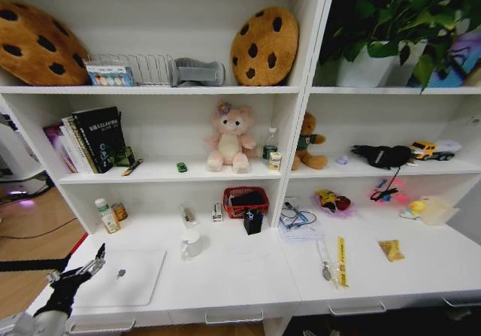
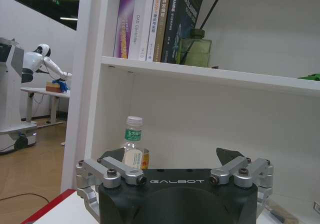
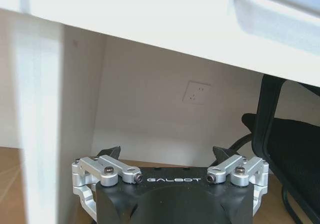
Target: Organize the objects on the table.
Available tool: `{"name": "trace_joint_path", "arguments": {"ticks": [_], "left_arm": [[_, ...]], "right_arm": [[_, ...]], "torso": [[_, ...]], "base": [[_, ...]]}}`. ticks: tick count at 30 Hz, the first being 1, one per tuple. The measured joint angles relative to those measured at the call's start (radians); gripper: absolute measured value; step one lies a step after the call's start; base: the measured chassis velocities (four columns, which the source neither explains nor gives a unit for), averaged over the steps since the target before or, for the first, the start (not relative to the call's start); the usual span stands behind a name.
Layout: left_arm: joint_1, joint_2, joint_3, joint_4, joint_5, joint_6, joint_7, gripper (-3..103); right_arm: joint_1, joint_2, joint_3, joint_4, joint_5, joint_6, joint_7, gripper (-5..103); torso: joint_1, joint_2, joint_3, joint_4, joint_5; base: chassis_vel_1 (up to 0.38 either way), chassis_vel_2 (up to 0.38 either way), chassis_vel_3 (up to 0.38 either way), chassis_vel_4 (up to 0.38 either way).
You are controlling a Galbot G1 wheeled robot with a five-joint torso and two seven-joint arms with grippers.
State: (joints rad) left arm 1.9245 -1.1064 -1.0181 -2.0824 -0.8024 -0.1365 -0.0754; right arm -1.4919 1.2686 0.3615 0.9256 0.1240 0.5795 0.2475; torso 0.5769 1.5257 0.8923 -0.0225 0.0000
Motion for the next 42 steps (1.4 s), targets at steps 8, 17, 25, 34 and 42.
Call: {"name": "trace_joint_path", "arguments": {"ticks": [8, 17, 25, 34, 42], "left_arm": [[0.000, 0.000, 0.000, 0.000, 0.000, 0.000, 0.000, 100], [0.000, 0.000, 0.000, 0.000, 0.000, 0.000, 0.000, 100], [0.000, 0.000, 0.000, 0.000, 0.000, 0.000, 0.000, 100], [0.000, 0.000, 0.000, 0.000, 0.000, 0.000, 0.000, 100], [0.000, 0.000, 0.000, 0.000, 0.000, 0.000, 0.000, 100]], "right_arm": [[-0.276, -0.017, 0.029, 0.259, -0.009, 0.028, 0.015, 100], [-0.537, -0.055, 0.068, 0.595, -0.012, 0.063, 0.024, 100], [-0.726, -0.131, 0.169, 0.958, -0.016, 0.070, 0.033, 100], [-0.692, -0.157, 0.290, 1.221, 0.105, -0.089, 0.041, 100], [-0.554, -0.214, 0.340, 1.287, 0.205, -0.223, 0.016, 100]], "torso": [[0.000, 0.000, 0.000, -0.0003, 0.0000], [0.000, 0.000, 0.000, -0.0004, 0.0002], [0.000, 0.000, 0.000, -0.0002, -0.0001], [0.000, 0.000, 0.000, -0.0002, 0.0000], [0.000, 0.000, 0.000, 0.0000, 0.0002]], "base": [[0.000, 0.000, 0.000, 0.000], [0.000, 0.000, 0.000, 0.000], [0.000, 0.000, 0.000, 0.000], [0.000, 0.000, 0.000, 0.000], [0.000, 0.000, 0.000, 0.000]]}}
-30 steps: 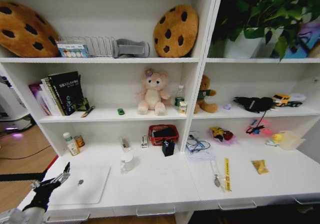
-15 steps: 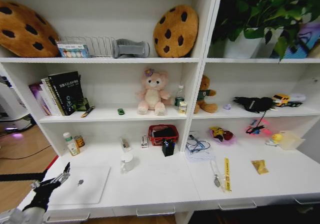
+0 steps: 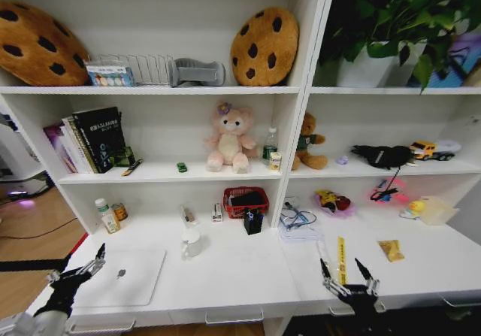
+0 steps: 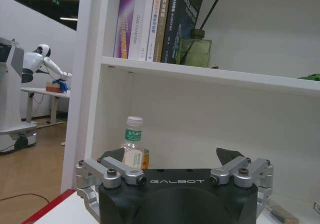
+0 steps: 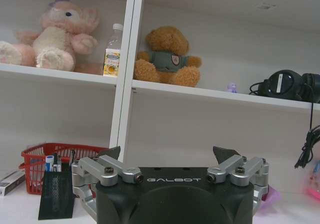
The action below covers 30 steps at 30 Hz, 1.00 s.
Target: Organize the objects on the table.
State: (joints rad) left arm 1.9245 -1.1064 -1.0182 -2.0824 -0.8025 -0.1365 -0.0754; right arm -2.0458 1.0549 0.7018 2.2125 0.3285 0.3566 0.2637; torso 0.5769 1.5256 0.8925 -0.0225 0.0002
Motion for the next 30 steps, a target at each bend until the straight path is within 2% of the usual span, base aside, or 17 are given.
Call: {"name": "trace_joint_path", "arguments": {"ticks": [14, 30], "left_arm": [[0.000, 0.000, 0.000, 0.000, 0.000, 0.000, 0.000, 100], [0.000, 0.000, 0.000, 0.000, 0.000, 0.000, 0.000, 100]], "right_arm": [[0.051, -0.010, -0.022, -0.037, -0.039, -0.021, 0.011, 100], [0.106, -0.022, 0.005, -0.084, 0.053, -0.046, 0.014, 100]], "torso": [[0.000, 0.000, 0.000, -0.0001, -0.0004], [0.000, 0.000, 0.000, -0.0001, -0.0004]], "base": [[-0.012, -0.008, 0.009, 0.007], [-0.110, -0.108, 0.114, 0.112]]}}
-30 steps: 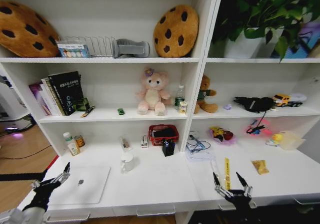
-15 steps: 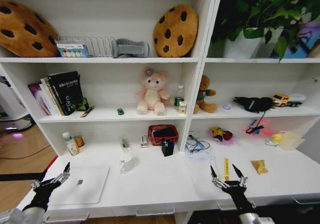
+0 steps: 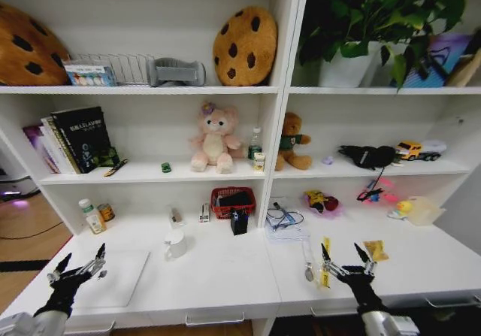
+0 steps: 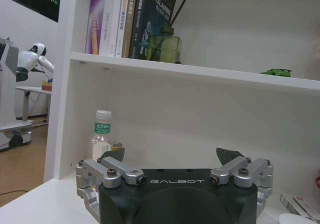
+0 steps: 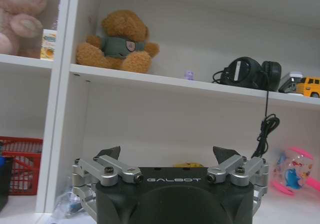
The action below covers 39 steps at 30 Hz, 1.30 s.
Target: Organize the objects on the table.
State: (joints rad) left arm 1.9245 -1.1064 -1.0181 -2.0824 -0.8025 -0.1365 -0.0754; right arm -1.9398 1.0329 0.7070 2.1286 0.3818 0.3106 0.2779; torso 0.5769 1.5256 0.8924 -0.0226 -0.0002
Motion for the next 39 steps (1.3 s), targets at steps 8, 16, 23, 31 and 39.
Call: {"name": "trace_joint_path", "arguments": {"ticks": [8, 16, 23, 31, 39], "left_arm": [[0.000, 0.000, 0.000, 0.000, 0.000, 0.000, 0.000, 100], [0.000, 0.000, 0.000, 0.000, 0.000, 0.000, 0.000, 100], [0.000, 0.000, 0.000, 0.000, 0.000, 0.000, 0.000, 100], [0.000, 0.000, 0.000, 0.000, 0.000, 0.000, 0.000, 100], [0.000, 0.000, 0.000, 0.000, 0.000, 0.000, 0.000, 100]], "right_arm": [[0.036, -0.008, 0.022, -0.047, 0.043, -0.012, 0.001, 100], [0.054, -0.013, 0.048, -0.077, 0.070, -0.014, 0.001, 100], [0.069, -0.021, 0.060, -0.104, 0.085, -0.014, 0.000, 100], [0.093, -0.022, 0.051, -0.139, 0.081, -0.014, -0.001, 100], [0.202, -0.036, 0.007, -0.209, 0.120, -0.111, 0.020, 100]], "torso": [[0.000, 0.000, 0.000, -0.0002, 0.0002], [0.000, 0.000, 0.000, -0.0001, 0.0004], [0.000, 0.000, 0.000, -0.0002, 0.0001], [0.000, 0.000, 0.000, 0.0000, 0.0002], [0.000, 0.000, 0.000, -0.0004, 0.0005]], "base": [[-0.134, -0.131, 0.123, 0.137], [-0.119, -0.122, 0.132, 0.133], [-0.122, -0.135, 0.131, 0.125], [-0.117, -0.122, 0.120, 0.124], [-0.046, -0.059, 0.049, 0.049]]}}
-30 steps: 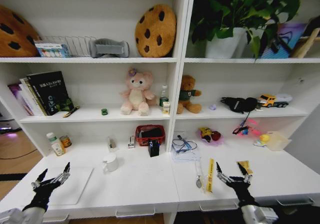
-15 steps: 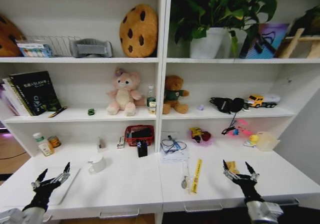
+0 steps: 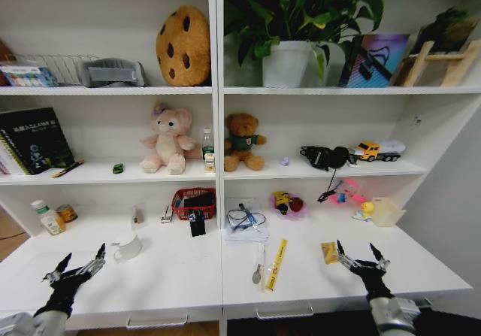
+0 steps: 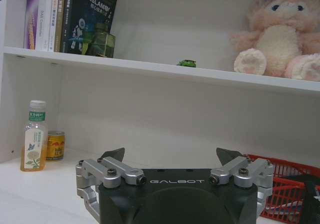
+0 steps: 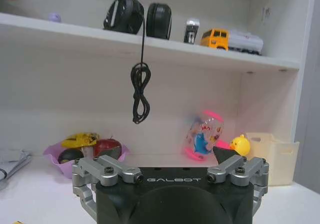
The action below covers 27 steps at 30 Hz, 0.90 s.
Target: Organize the objects on the table.
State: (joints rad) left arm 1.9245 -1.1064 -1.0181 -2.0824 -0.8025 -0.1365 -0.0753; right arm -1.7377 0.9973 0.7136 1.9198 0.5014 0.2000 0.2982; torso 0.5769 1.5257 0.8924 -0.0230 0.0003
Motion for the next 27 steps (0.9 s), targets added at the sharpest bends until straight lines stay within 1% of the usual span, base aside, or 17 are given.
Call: {"name": "trace_joint_path", "arguments": {"ticks": [1, 2, 3, 4, 5, 6, 7, 12, 13, 17, 18, 20, 21, 24, 26, 27], "left_arm": [[0.000, 0.000, 0.000, 0.000, 0.000, 0.000, 0.000, 100], [0.000, 0.000, 0.000, 0.000, 0.000, 0.000, 0.000, 100], [0.000, 0.000, 0.000, 0.000, 0.000, 0.000, 0.000, 100], [0.000, 0.000, 0.000, 0.000, 0.000, 0.000, 0.000, 100], [0.000, 0.000, 0.000, 0.000, 0.000, 0.000, 0.000, 100], [0.000, 0.000, 0.000, 0.000, 0.000, 0.000, 0.000, 100], [0.000, 0.000, 0.000, 0.000, 0.000, 0.000, 0.000, 100], [0.000, 0.000, 0.000, 0.000, 0.000, 0.000, 0.000, 100], [0.000, 0.000, 0.000, 0.000, 0.000, 0.000, 0.000, 100], [0.000, 0.000, 0.000, 0.000, 0.000, 0.000, 0.000, 100], [0.000, 0.000, 0.000, 0.000, 0.000, 0.000, 0.000, 100], [0.000, 0.000, 0.000, 0.000, 0.000, 0.000, 0.000, 100], [0.000, 0.000, 0.000, 0.000, 0.000, 0.000, 0.000, 100], [0.000, 0.000, 0.000, 0.000, 0.000, 0.000, 0.000, 100], [0.000, 0.000, 0.000, 0.000, 0.000, 0.000, 0.000, 100], [0.000, 0.000, 0.000, 0.000, 0.000, 0.000, 0.000, 100]], "right_arm": [[0.026, -0.003, -0.010, -0.013, 0.008, -0.020, 0.003, 100], [0.086, -0.012, -0.041, -0.043, 0.032, -0.066, 0.005, 100], [0.086, -0.012, -0.041, -0.043, 0.032, -0.066, 0.005, 100], [0.137, -0.021, -0.075, -0.079, 0.041, -0.091, 0.002, 100], [0.170, -0.024, -0.096, -0.106, 0.042, -0.097, -0.004, 100], [0.170, -0.024, -0.096, -0.106, 0.042, -0.097, -0.004, 100], [0.208, -0.025, -0.123, -0.144, 0.041, -0.108, -0.007, 100], [0.280, -0.017, -0.155, -0.227, 0.037, -0.129, 0.003, 101], [0.289, -0.017, -0.158, -0.244, 0.037, -0.132, 0.005, 98], [0.297, -0.018, -0.164, -0.272, 0.040, -0.135, 0.007, 95], [0.297, -0.019, -0.165, -0.276, 0.043, -0.136, 0.006, 91], [0.297, -0.018, -0.169, -0.285, 0.046, -0.136, 0.002, 80], [0.297, -0.018, -0.169, -0.285, 0.046, -0.136, 0.002, 80], [0.299, -0.014, -0.175, -0.288, 0.045, -0.136, 0.000, 64], [0.300, -0.014, -0.176, -0.288, 0.045, -0.136, 0.000, 64], [0.301, -0.014, -0.177, -0.289, 0.044, -0.136, 0.000, 58]], "torso": [[0.000, 0.000, 0.000, 0.0002, 0.0000], [0.000, 0.000, 0.000, 0.0003, -0.0006], [0.000, 0.000, 0.000, 0.0003, -0.0006], [0.000, 0.000, 0.000, 0.0004, -0.0006], [0.000, 0.000, 0.000, 0.0006, -0.0003], [0.000, 0.000, 0.000, 0.0006, -0.0003], [0.000, 0.000, 0.000, 0.0006, -0.0003], [0.000, 0.000, 0.000, 0.0005, -0.0001], [0.000, 0.000, 0.000, 0.0005, -0.0003], [0.000, 0.000, 0.000, 0.0002, -0.0004], [0.000, 0.000, 0.000, 0.0003, -0.0003], [0.000, 0.000, 0.000, 0.0003, -0.0004], [0.000, 0.000, 0.000, 0.0003, -0.0004], [0.000, 0.000, 0.000, 0.0003, -0.0003], [0.000, 0.000, 0.000, 0.0003, -0.0003], [0.000, 0.000, 0.000, 0.0003, -0.0004]], "base": [[0.000, 0.000, 0.000, 0.000], [0.000, 0.000, 0.000, 0.000], [0.000, 0.000, 0.000, 0.000], [0.000, 0.000, 0.000, 0.000], [0.000, 0.000, 0.000, 0.000], [0.000, 0.000, 0.000, 0.000], [0.000, 0.000, 0.000, 0.000], [0.000, 0.000, 0.000, 0.000], [0.000, 0.000, 0.000, 0.000], [0.000, 0.000, 0.000, 0.000], [0.000, 0.000, 0.000, 0.000], [0.000, 0.000, 0.000, 0.000], [0.000, 0.000, 0.000, 0.000], [0.000, 0.000, 0.000, 0.000], [0.000, 0.000, 0.000, 0.000], [0.000, 0.000, 0.000, 0.000]]}}
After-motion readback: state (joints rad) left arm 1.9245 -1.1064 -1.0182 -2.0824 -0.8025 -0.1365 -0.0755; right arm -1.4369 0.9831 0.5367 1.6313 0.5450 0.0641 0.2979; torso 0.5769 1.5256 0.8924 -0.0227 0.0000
